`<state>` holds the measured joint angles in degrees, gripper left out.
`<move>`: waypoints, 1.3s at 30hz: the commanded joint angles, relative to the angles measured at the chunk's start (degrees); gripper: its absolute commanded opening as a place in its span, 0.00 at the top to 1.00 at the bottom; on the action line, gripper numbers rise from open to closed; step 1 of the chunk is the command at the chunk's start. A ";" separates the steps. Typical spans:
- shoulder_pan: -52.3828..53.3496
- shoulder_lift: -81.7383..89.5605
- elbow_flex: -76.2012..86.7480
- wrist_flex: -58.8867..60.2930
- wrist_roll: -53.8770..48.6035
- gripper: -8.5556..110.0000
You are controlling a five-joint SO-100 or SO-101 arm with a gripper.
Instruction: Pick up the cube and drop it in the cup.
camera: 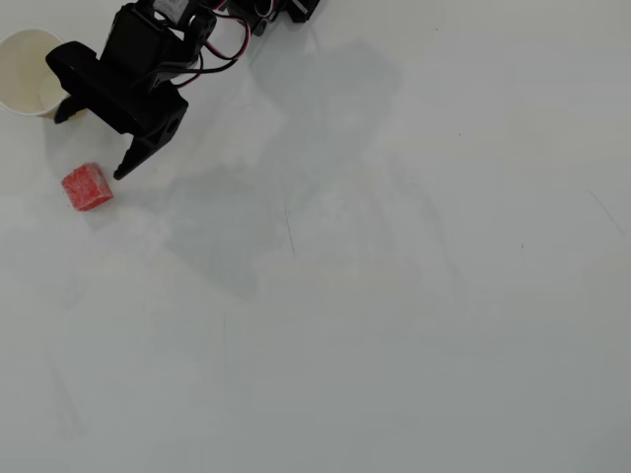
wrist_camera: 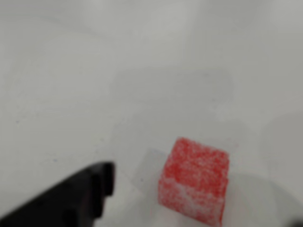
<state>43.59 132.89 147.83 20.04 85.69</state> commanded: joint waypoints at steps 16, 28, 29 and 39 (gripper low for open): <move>0.62 -9.14 -16.26 1.05 -0.88 0.54; 1.93 -15.21 -19.78 0.70 -0.88 0.54; 1.93 -15.64 -20.13 0.70 -0.88 0.54; 2.11 -19.60 -22.15 0.62 -0.88 0.54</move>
<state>44.82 112.50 133.77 21.18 85.61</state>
